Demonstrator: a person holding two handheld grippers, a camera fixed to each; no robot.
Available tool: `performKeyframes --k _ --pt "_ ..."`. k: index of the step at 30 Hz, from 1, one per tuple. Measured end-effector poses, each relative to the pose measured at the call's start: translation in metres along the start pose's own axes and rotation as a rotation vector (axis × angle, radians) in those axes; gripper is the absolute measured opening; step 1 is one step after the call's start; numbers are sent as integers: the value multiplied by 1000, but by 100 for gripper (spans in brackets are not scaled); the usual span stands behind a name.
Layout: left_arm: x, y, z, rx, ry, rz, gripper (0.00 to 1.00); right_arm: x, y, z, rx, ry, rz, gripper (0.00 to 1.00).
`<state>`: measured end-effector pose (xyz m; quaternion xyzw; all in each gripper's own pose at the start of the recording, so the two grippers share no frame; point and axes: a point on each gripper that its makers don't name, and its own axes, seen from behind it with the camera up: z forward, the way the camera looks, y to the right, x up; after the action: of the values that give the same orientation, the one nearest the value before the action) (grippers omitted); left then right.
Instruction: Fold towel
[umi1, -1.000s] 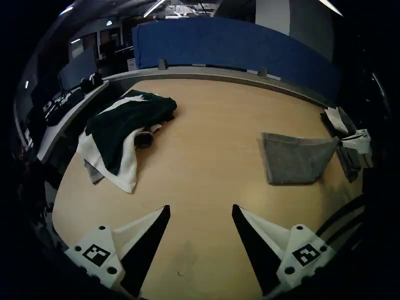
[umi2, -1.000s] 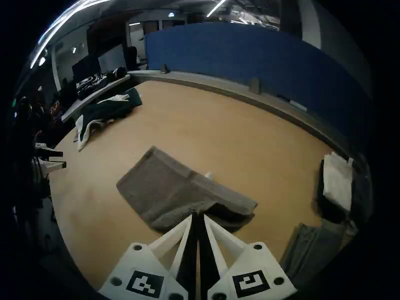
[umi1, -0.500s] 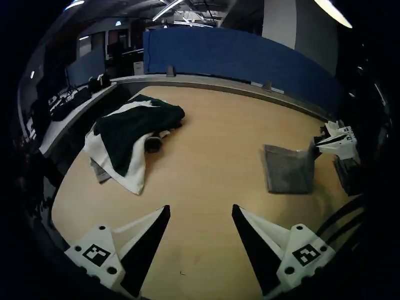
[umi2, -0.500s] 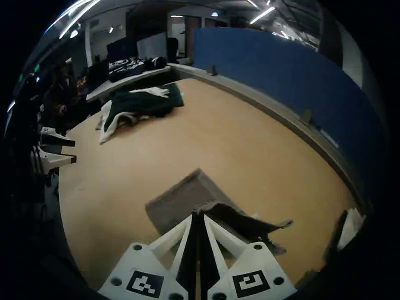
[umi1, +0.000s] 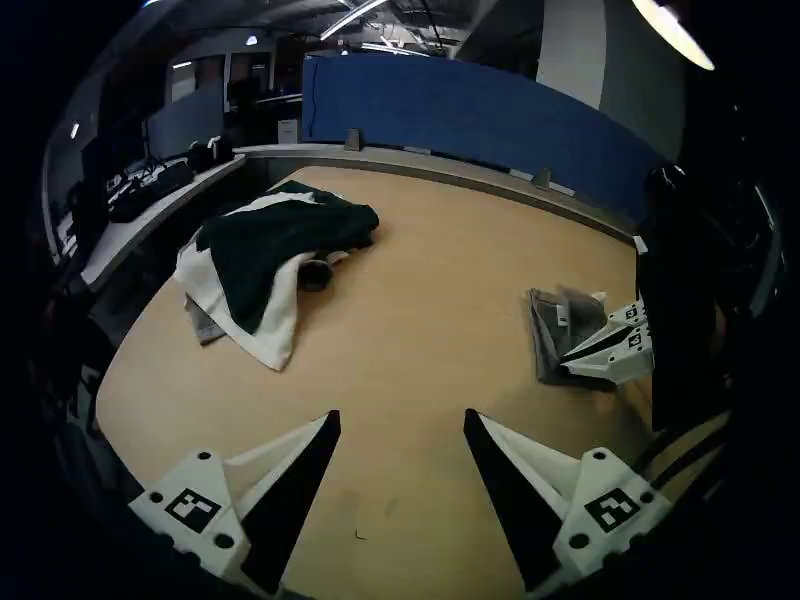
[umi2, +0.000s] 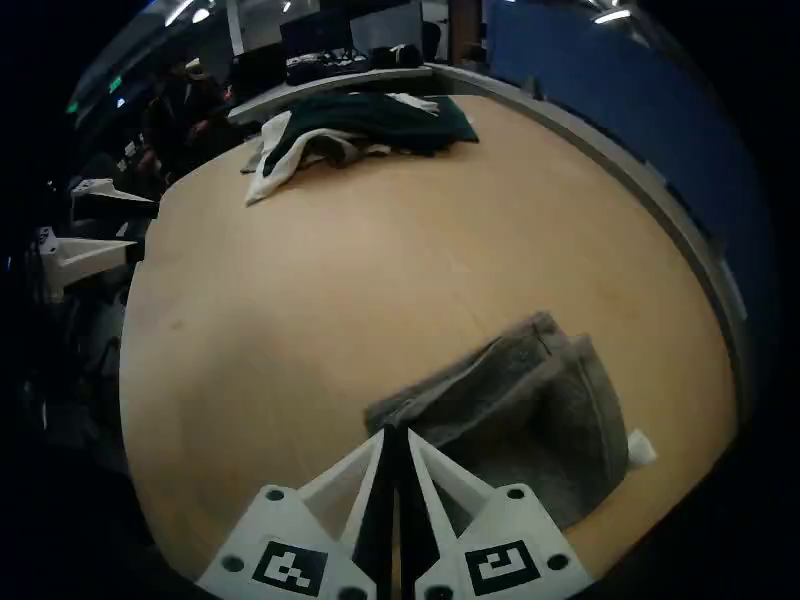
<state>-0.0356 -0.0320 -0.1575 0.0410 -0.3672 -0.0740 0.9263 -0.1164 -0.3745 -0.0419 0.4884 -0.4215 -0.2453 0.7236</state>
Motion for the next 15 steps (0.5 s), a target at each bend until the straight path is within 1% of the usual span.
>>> performKeyframes --k 5,15 --pt "0 -1 1 -3 1 -10 92 2 1 0 2 0 0 1" --pt "3 2 1 -7 2 5 92 2 3 -5 -4 8 7 1"
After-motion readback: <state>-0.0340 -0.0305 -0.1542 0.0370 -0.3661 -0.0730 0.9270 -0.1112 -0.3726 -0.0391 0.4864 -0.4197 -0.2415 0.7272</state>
